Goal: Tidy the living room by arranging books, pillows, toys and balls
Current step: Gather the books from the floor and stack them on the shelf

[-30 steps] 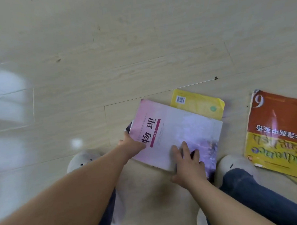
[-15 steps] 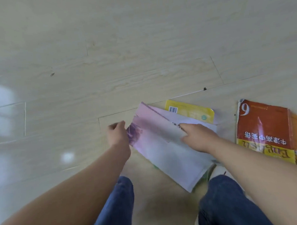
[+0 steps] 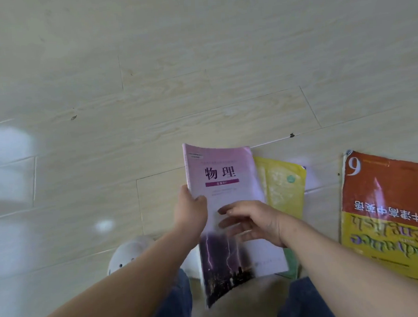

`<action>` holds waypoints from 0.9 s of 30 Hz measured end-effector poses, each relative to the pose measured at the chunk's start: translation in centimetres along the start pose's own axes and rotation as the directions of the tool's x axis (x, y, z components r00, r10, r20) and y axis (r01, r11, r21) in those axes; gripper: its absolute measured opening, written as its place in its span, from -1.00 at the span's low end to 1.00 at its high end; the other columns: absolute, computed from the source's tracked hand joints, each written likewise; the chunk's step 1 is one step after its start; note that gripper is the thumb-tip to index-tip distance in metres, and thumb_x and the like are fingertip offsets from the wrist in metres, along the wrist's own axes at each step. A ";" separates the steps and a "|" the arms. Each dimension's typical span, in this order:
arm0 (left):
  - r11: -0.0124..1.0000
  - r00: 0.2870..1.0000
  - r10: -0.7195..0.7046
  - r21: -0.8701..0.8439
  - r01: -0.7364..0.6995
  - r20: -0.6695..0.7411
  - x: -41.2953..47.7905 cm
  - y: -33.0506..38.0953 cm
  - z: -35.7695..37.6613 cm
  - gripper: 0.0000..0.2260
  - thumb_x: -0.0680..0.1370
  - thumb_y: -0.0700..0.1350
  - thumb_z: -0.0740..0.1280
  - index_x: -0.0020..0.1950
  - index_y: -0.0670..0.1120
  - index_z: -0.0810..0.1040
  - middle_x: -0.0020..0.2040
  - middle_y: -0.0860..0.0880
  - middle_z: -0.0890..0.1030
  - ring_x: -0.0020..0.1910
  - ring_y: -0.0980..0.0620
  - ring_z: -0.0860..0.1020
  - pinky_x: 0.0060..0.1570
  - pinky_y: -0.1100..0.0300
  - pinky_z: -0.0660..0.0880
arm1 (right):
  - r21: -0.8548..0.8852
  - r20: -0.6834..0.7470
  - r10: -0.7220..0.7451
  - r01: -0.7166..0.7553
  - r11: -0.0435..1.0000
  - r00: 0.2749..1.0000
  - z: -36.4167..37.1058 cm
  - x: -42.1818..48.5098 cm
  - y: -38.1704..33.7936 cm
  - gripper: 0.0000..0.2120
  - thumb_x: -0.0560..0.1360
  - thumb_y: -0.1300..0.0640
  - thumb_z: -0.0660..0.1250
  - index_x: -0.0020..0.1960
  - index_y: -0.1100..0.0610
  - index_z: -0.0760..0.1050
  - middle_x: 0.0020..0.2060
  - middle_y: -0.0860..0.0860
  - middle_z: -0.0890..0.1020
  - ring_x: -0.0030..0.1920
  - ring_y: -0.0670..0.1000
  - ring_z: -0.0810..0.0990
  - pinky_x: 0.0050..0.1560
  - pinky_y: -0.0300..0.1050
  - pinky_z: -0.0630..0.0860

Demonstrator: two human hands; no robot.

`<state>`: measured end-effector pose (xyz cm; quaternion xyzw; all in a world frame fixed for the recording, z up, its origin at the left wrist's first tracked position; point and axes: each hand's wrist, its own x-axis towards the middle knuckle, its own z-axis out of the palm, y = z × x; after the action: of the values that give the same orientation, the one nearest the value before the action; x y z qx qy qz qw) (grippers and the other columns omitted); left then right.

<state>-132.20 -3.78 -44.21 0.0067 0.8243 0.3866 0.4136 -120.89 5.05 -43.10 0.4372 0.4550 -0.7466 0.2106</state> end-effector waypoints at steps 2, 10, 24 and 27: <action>0.996 0.995 0.080 -0.033 -0.078 0.064 -0.3 1.1 -0.6 -0.84 0.56 -0.30 0.14 0.08 -0.09 0.38 -0.08 -0.06 0.56 -0.15 -0.04 0.57 -0.10 -0.03 0.58 | -0.017 -0.231 -0.076 0.074 0.997 0.970 -0.2 0.6 0.4 -0.90 0.54 0.14 0.25 0.00 0.03 0.53 -0.10 0.05 0.64 -0.21 -0.03 0.55 -0.14 -0.17 0.42; 0.869 0.709 0.177 -0.446 0.213 0.683 -2.6 8.1 -1.3 -0.62 0.44 -0.11 0.38 0.22 -0.23 0.52 0.07 -0.23 0.63 -0.16 -0.12 0.65 -0.13 0.02 0.62 | 0.514 -0.433 -0.119 0.353 0.782 0.894 -4.3 0.9 1.4 -0.56 0.64 -0.12 -0.02 0.36 0.07 0.39 0.19 0.06 0.58 0.01 -0.02 0.64 -0.04 -0.06 0.60; 0.946 0.952 -0.137 0.320 0.044 0.275 1.8 -0.8 5.1 -0.67 0.48 -0.31 0.22 0.25 -0.21 0.36 0.16 -0.17 0.49 0.08 -0.16 0.51 -0.04 -0.02 0.53 | -0.145 -0.553 0.089 -0.201 0.969 0.829 -9.3 -1.2 6.7 -0.70 0.43 0.34 0.30 0.16 0.25 0.50 0.07 0.19 0.61 0.08 0.19 0.59 0.10 0.01 0.53; 0.832 0.971 -0.073 0.550 -0.066 0.226 1.8 -1.4 6.2 -0.61 0.48 -0.18 0.25 0.31 -0.05 0.31 0.30 -0.08 0.26 0.25 -0.14 0.30 0.20 0.03 0.36 | -0.106 -0.622 0.157 -0.281 0.954 0.767 -10.5 -0.3 8.8 -0.67 0.43 0.27 0.27 0.19 0.25 0.47 0.07 0.19 0.60 0.06 0.19 0.58 0.02 -0.07 0.53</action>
<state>-128.69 -0.20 -48.59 0.1709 0.8452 0.1269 0.4903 -109.63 9.70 -49.32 0.6811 0.5140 -0.4890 0.1808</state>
